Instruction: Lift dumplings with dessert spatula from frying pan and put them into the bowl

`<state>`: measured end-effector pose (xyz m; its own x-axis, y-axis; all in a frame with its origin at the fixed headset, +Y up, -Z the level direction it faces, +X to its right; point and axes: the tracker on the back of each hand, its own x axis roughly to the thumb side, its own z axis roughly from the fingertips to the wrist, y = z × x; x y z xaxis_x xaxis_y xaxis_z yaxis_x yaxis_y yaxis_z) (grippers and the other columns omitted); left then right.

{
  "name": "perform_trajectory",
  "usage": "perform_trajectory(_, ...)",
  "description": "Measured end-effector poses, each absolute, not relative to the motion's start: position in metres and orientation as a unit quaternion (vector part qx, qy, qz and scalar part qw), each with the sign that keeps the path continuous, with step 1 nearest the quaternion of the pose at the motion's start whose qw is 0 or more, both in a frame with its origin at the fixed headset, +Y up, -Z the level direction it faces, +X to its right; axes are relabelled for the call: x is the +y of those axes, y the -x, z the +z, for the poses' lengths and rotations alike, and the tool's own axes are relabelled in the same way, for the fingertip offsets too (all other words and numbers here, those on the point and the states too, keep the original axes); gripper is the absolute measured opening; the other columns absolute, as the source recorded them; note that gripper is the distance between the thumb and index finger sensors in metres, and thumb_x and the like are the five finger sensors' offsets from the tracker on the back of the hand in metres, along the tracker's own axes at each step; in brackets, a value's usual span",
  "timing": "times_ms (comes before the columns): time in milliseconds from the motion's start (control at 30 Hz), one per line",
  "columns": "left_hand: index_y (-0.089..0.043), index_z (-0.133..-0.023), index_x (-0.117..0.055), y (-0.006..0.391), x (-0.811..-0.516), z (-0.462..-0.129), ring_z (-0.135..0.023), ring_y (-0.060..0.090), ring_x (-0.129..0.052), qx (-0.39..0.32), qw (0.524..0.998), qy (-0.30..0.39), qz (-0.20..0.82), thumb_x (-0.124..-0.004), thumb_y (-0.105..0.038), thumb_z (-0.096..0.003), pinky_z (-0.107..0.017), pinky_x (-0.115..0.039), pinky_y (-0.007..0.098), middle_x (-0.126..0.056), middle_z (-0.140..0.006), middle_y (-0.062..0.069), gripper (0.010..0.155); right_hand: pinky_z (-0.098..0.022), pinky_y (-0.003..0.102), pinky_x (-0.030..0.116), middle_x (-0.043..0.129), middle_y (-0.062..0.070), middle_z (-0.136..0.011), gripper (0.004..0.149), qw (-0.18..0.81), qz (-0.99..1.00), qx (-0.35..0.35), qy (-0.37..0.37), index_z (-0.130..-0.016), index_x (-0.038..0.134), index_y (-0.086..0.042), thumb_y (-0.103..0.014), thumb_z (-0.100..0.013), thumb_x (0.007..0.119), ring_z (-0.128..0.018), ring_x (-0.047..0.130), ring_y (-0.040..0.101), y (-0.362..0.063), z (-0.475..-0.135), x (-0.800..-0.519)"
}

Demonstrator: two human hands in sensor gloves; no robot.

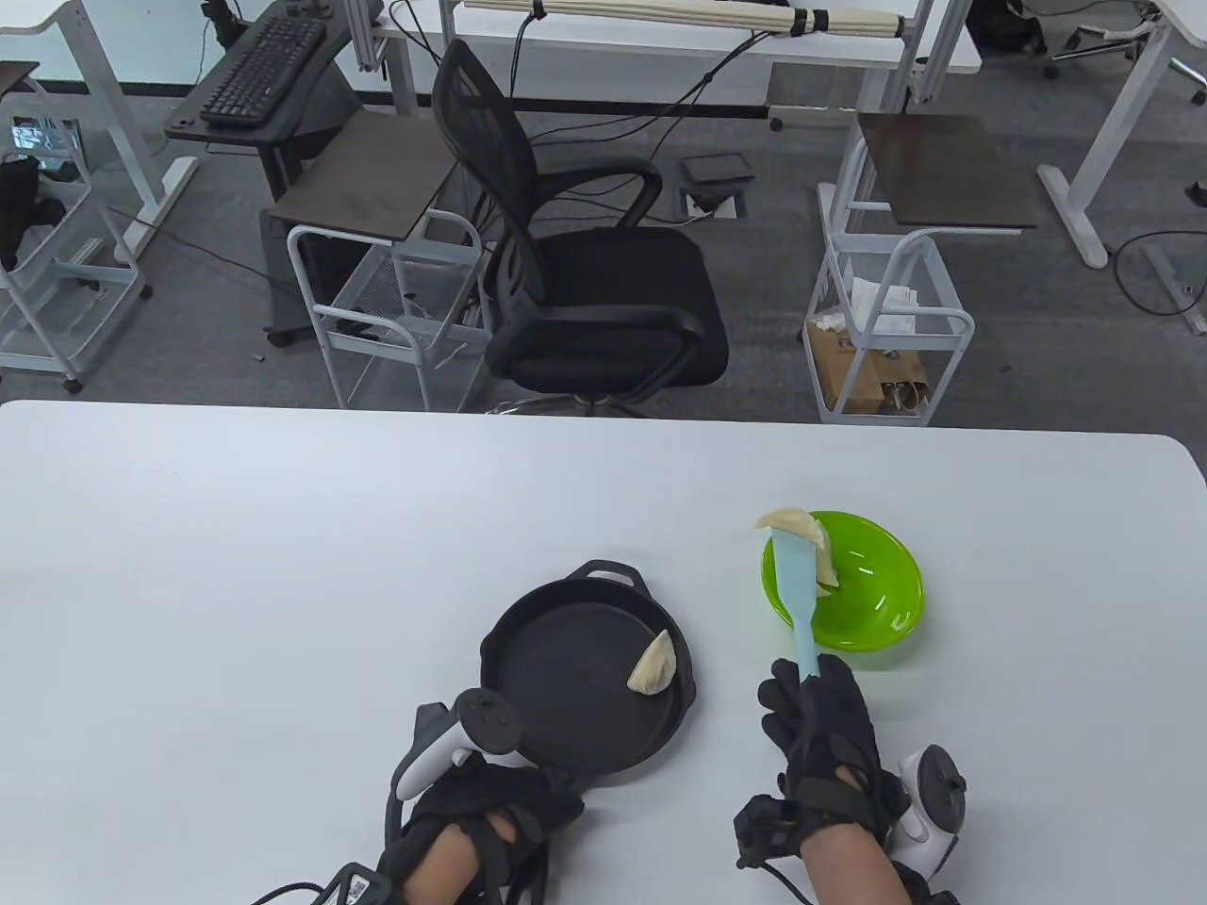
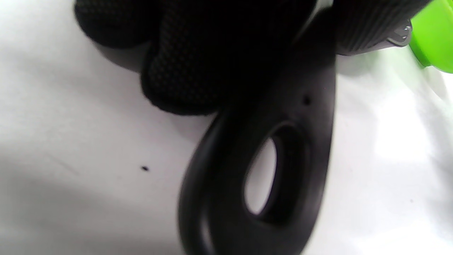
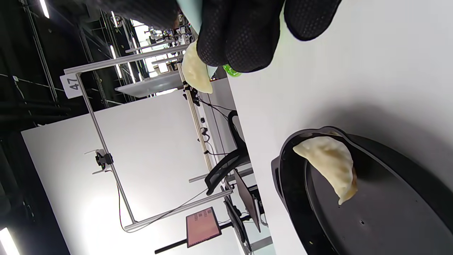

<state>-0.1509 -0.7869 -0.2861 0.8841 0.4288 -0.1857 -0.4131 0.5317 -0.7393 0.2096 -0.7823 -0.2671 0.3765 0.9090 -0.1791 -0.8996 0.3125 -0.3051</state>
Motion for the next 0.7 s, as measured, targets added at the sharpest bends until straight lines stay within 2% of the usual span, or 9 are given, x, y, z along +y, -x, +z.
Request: perform_trajectory(700,-0.023,-0.090,-0.072,0.151,-0.787,-0.286,-0.042,0.021,-0.103,-0.009,0.875,0.419,0.240,-0.073,-0.069,-0.0467,-0.046,-0.077,0.046,-0.107,-0.058,-0.006,0.063,-0.076,0.058,0.051,0.059,0.010,-0.108,0.064,0.815,0.534,-0.043,0.221,-0.110,0.026,-0.017,-0.040,-0.062,0.062,-0.093,0.071,0.035,-0.225,-0.268,-0.788)
